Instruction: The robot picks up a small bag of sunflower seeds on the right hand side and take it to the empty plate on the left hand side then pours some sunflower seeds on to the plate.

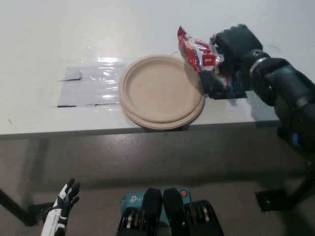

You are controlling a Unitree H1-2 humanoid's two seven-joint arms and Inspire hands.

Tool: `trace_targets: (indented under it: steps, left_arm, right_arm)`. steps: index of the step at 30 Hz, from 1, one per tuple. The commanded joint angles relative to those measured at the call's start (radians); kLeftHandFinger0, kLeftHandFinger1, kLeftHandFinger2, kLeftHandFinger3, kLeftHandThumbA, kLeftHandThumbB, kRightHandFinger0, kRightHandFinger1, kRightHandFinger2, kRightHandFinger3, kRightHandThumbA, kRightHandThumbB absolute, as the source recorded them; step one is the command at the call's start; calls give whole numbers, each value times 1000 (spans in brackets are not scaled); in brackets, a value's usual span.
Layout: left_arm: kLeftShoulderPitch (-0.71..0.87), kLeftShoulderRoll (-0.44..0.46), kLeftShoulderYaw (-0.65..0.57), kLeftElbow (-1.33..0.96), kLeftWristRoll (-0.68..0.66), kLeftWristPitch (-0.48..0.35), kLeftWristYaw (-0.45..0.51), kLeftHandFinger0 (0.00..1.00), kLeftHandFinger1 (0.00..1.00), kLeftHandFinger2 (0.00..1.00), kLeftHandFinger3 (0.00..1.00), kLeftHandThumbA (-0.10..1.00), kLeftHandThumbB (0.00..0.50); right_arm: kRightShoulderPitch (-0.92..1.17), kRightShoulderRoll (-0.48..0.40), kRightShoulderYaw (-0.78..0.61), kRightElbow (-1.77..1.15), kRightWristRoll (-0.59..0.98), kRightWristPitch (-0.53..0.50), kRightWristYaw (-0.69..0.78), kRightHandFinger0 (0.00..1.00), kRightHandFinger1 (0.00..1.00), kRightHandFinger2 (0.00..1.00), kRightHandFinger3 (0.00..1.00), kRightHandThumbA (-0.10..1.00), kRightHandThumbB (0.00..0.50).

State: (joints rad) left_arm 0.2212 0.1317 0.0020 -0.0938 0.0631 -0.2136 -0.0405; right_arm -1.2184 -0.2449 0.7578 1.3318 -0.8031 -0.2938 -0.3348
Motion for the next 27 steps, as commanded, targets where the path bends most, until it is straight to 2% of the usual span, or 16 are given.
trace_targets:
  steps: [1,2,3,5,7,8,10,11,13,15,16,21,23,25,26,27]
  left_arm:
    - [7,15,4,-30,-20,-8,-16,1000,1000,1000,1000,1000,0]
    - [7,16,4,-31,-20,-8,-16,1000,1000,1000,1000,1000,0]
    - [7,16,3,-33,-21,-4,-17,1000,1000,1000,1000,1000,0]
    - [6,18,3,-36,-27,-1,-20,1000,1000,1000,1000,1000,11]
    - [7,20,3,-41,-32,6,-24,1000,1000,1000,1000,1000,10]
    - [7,21,2,-40,-30,3,-24,1000,1000,1000,1000,1000,8]
    - [8,20,2,-44,-27,8,-23,1000,1000,1000,1000,1000,20]
    - [8,19,2,-45,-29,8,-24,1000,1000,1000,1000,1000,13]
    - [7,18,2,-42,-34,4,-26,1000,1000,1000,1000,1000,13]
    - [5,20,3,-43,-35,5,-29,1000,1000,1000,1000,1000,18]
    - [5,20,3,-43,-37,5,-30,1000,1000,1000,1000,1000,22]
    - [7,21,6,-49,-30,6,-31,1000,1000,1000,1000,1000,29]
    - [7,22,7,-53,-17,14,-30,1000,1000,1000,1000,1000,41]
    - [4,24,7,-55,-17,14,-32,1000,1000,1000,1000,1000,19]
    - [4,25,7,-53,-22,11,-34,1000,1000,1000,1000,1000,10]
    - [2,26,7,-48,-31,8,-38,1000,1000,1000,1000,1000,17]
  right_arm:
    - [-83,7,31,-19,-53,5,-47,7,56,170,295,456,0]
    - [-83,8,33,-19,-54,-1,-54,0,11,107,258,406,0]
    - [-82,11,45,-17,-63,-8,-65,0,44,166,317,382,0]
    - [-82,14,53,-16,-69,7,-59,33,87,209,356,367,0]
    - [-81,16,64,-11,-80,10,-60,2,68,220,413,366,0]
    - [-82,17,73,-9,-91,13,-64,0,26,188,441,357,0]
    - [-84,19,97,-5,-117,25,-81,0,0,15,318,321,0]
    - [-84,19,114,-4,-133,27,-97,0,0,1,282,286,0]
    - [-85,21,130,1,-143,25,-108,0,0,41,272,227,0]
    - [-83,23,131,7,-139,23,-122,0,27,154,341,170,0]
    - [-84,24,145,9,-153,26,-126,0,1,128,353,162,0]
    - [-92,22,189,15,-191,40,-128,0,0,133,313,169,0]
    - [-102,16,224,12,-224,47,-137,0,0,142,384,194,0]
    - [-109,13,244,13,-239,53,-153,0,0,128,376,176,0]
    - [-114,13,255,13,-248,73,-152,0,0,136,329,202,0]
    - [-116,13,239,7,-231,95,-137,0,16,157,278,313,0]
